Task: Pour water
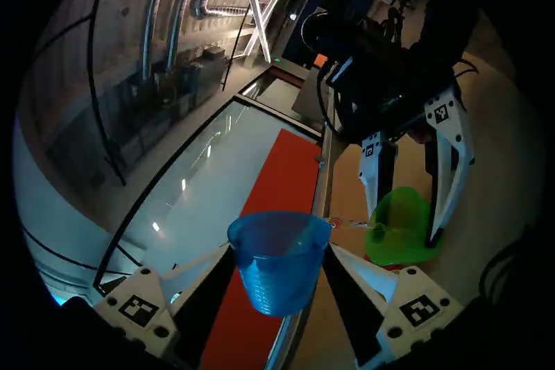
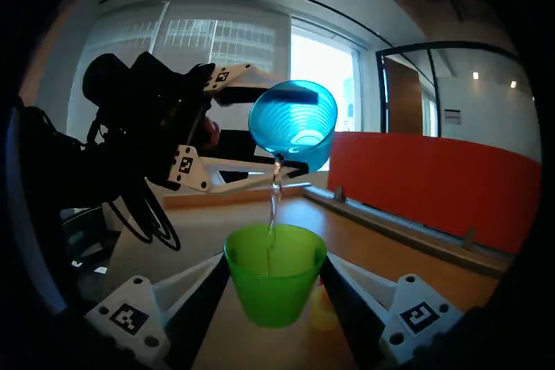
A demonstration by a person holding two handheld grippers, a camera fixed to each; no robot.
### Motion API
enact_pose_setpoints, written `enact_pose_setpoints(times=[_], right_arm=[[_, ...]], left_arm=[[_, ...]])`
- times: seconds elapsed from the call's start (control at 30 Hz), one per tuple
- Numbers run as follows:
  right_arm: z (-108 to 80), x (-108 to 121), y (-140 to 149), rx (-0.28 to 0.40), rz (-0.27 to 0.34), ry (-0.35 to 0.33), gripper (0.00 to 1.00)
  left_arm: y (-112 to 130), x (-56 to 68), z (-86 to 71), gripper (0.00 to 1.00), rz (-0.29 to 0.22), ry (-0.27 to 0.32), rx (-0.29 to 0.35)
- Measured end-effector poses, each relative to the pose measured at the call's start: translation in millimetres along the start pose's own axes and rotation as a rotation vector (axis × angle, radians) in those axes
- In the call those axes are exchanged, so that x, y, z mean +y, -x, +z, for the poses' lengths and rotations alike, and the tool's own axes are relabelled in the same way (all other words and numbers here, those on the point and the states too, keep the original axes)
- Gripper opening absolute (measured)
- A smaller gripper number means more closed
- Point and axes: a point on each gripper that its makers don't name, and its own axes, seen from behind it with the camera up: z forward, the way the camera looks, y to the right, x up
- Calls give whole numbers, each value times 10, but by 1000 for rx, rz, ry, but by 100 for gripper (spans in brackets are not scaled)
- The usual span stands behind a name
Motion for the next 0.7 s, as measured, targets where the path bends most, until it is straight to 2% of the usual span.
enact_pose_setpoints(times=[0.7], right_arm=[[7, -6, -27, 3, -9, -3, 90]], left_arm=[[18, -4, 8, 84, 48, -7, -8]])
